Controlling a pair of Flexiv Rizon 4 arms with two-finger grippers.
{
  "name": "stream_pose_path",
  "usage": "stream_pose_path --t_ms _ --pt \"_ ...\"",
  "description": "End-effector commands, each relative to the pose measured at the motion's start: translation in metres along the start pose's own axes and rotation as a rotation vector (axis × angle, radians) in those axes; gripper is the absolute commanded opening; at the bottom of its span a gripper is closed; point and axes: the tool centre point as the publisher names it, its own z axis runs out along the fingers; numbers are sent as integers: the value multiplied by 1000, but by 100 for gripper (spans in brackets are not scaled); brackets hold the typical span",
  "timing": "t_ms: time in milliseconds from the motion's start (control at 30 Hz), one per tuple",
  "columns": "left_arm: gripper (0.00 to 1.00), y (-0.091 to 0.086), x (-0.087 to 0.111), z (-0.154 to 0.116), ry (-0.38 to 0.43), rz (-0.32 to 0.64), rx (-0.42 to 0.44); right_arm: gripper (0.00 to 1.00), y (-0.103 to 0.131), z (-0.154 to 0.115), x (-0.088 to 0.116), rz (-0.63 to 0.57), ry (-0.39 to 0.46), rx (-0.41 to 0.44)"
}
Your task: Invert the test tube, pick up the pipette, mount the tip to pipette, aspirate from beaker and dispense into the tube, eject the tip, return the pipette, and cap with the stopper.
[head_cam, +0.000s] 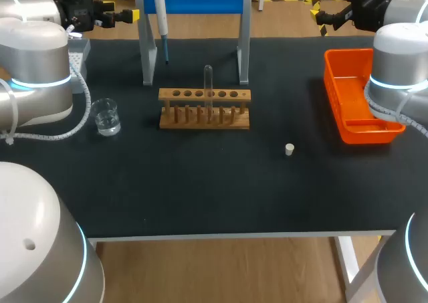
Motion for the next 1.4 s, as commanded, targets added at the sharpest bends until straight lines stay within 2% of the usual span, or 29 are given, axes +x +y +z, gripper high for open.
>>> stream_pose_path --t_ms 33,1067,1267,1400 --pt "100 0 0 0 0 0 1 100 0 0 0 0 1 1" --pt "100 0 0 0 0 0 1 100 0 0 0 0 1 1" --pt "100 0 0 0 0 0 1 100 -5 -18 22 8 66 -35" --pt "100 0 0 0 0 0 1 100 -9 -31 45 0 122 -56"
